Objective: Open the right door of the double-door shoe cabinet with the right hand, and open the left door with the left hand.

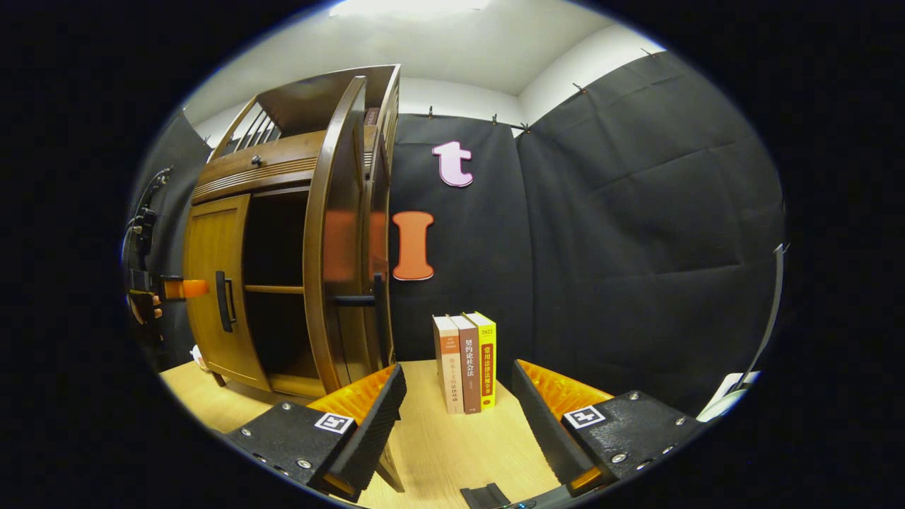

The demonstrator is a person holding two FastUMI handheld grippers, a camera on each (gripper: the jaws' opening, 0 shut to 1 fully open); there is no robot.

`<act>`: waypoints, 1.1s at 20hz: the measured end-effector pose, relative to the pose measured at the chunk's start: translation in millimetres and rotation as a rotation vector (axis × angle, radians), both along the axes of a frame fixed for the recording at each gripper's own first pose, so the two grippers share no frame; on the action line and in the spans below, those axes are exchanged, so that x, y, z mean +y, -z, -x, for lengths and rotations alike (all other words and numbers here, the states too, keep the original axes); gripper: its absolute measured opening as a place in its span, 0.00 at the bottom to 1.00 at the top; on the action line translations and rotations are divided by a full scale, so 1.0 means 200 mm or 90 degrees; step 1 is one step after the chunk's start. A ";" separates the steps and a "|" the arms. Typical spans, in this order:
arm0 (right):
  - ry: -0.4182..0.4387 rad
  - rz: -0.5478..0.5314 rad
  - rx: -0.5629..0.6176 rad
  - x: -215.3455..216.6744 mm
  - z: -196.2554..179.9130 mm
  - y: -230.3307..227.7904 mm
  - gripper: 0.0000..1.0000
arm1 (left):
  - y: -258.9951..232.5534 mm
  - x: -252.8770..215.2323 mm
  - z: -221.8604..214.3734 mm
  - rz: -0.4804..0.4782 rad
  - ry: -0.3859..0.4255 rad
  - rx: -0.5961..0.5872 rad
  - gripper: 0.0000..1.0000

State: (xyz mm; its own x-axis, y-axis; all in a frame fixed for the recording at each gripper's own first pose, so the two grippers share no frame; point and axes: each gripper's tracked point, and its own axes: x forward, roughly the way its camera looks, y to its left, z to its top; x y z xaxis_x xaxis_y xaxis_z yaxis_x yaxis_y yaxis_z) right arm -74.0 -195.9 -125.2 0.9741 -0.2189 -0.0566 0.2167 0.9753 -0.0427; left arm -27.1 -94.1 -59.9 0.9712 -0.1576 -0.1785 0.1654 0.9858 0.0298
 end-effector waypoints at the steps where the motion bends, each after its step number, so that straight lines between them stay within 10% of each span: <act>1: 0.005 0.000 -0.006 -0.01 0.00 -0.01 0.92 | 0.01 0.00 -0.01 -0.001 -0.003 0.006 0.94; 7: 0.007 -0.011 -0.015 -0.04 -0.01 -0.01 0.92 | 0.07 0.02 -0.08 0.000 -0.009 0.009 1.00; 22: 0.014 -0.009 -0.022 -0.03 -0.02 -0.03 0.92 | 0.12 -0.03 -0.11 -0.015 -0.002 0.022 0.46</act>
